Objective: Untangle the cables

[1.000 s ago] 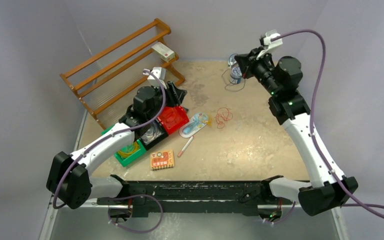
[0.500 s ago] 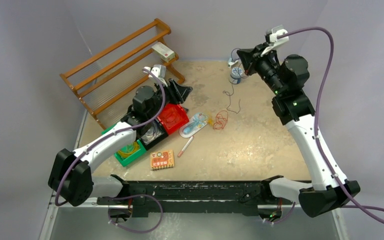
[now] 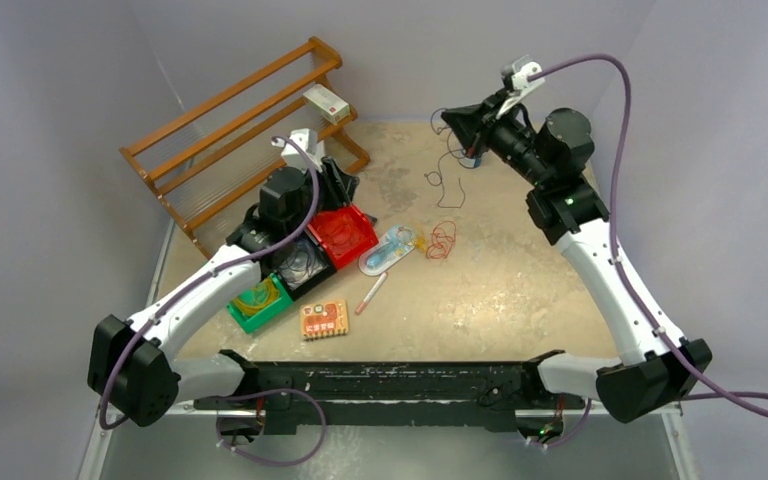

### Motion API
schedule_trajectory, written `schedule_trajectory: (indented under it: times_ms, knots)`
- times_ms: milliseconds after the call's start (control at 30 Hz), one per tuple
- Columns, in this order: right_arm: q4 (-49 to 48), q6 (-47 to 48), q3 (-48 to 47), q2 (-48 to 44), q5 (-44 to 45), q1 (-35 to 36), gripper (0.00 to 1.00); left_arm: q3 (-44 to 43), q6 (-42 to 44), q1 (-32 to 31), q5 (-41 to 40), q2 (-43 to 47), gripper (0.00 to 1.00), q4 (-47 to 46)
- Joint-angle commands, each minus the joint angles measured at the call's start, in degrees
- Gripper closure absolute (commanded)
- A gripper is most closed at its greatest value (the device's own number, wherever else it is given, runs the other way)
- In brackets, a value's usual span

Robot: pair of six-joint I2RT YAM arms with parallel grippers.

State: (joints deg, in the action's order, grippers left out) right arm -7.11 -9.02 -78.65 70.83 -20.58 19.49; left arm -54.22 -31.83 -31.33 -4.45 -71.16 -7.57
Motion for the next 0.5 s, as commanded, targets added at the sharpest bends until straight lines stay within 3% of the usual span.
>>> schedule_trajectory:
  times_ms: [0, 233, 467]
  knots:
    - [-3.66, -0.49, -2.38, 1.68, -0.53, 4.07, 1.0, -3.43, 2.13, 2.63, -13.34, 4.32, 0.57, 12.12]
    - [-4.85, 0.04, -6.29, 5.42, 1.18, 11.36, 1.0, -0.58, 1.79, 9.92, -25.75, 12.54, 0.57, 23.05]
    - [-5.01, 0.18, -12.54, 11.41, 1.28, 18.65, 1.0, 0.07, 6.13, 10.1, -41.65, 20.31, 0.57, 29.11]
